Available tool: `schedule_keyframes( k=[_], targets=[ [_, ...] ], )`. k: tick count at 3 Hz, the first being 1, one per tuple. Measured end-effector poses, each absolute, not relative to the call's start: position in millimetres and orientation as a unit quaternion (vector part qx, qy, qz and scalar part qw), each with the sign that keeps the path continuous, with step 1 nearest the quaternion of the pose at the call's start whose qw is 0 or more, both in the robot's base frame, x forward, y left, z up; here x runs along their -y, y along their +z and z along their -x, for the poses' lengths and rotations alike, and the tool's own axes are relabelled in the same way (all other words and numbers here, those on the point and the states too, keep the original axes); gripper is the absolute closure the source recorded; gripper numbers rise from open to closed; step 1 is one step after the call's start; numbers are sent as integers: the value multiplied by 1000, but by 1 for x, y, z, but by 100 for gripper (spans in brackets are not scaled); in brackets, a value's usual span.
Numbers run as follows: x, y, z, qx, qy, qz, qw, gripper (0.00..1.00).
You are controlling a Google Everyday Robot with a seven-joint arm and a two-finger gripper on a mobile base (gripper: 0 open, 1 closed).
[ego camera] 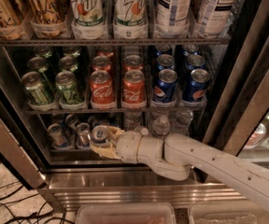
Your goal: Pick redbull can from bottom shelf of fridge
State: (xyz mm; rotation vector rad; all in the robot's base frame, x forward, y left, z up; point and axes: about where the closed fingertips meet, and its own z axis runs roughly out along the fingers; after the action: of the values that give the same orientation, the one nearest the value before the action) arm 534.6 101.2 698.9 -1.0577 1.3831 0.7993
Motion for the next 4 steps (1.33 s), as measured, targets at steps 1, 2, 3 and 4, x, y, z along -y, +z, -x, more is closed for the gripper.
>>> schedule_keyframes(
  k=[1, 2, 3, 4],
  targets=[
    [-101, 693, -519, -575, 376, 487, 539, 100],
    [-98, 691, -501, -563, 407, 508, 509, 100],
    [-93, 700, -480, -565, 438, 515, 473, 100],
    [-91, 719, -465, -575, 452, 508, 456, 100]
  ],
)
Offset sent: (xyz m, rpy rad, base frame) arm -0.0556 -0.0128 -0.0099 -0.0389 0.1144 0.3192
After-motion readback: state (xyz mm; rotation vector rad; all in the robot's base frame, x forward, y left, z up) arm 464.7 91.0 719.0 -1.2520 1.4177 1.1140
